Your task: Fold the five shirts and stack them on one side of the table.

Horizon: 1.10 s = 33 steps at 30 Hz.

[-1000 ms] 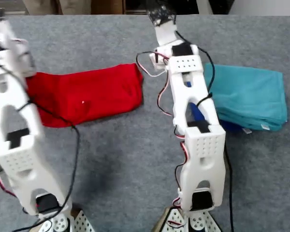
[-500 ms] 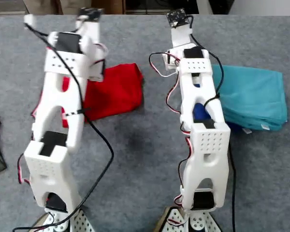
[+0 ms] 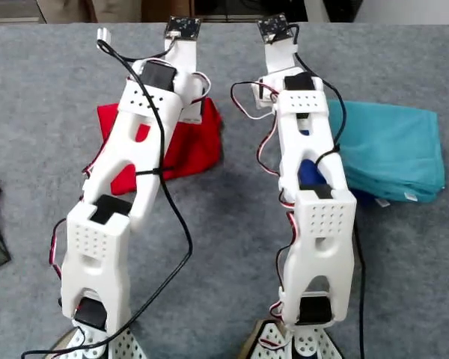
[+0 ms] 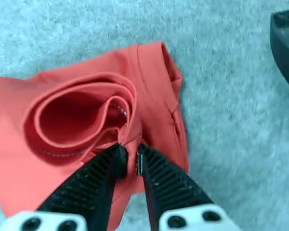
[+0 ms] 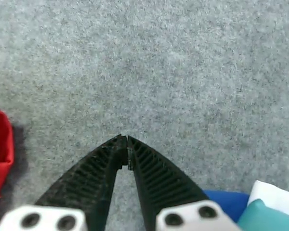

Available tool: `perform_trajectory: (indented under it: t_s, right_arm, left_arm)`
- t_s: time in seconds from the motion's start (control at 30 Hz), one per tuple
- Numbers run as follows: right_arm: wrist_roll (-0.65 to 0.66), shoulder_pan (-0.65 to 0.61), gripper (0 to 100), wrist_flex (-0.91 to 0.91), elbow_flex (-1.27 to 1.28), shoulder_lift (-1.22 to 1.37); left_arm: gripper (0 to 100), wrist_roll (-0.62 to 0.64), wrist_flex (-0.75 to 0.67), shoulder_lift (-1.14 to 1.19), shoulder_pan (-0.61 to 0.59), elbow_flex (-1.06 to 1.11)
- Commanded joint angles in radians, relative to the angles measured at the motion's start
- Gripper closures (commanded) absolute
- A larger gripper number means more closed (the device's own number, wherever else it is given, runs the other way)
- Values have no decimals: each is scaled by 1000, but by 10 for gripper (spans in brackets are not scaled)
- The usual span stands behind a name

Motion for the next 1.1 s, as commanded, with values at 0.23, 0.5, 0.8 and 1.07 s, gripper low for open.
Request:
perform_trajectory:
  t_s: [0.23,0.5,0.8,1.07]
  right_arm:
    - [-9,10,994,-18,-8,-5]
    - [32,-4,994,-11,-4,-5]
    - [112,-56,994,18,-16,-16]
    - [221,-225,994,437,-309,-62]
  left_arm:
    - [932,110,-41,-4,-11,-8]
    - [794,230,17,-1,-157,-178]
    - [983,229,35,7,-339,-141]
    - [981,149,11,8,-500,15]
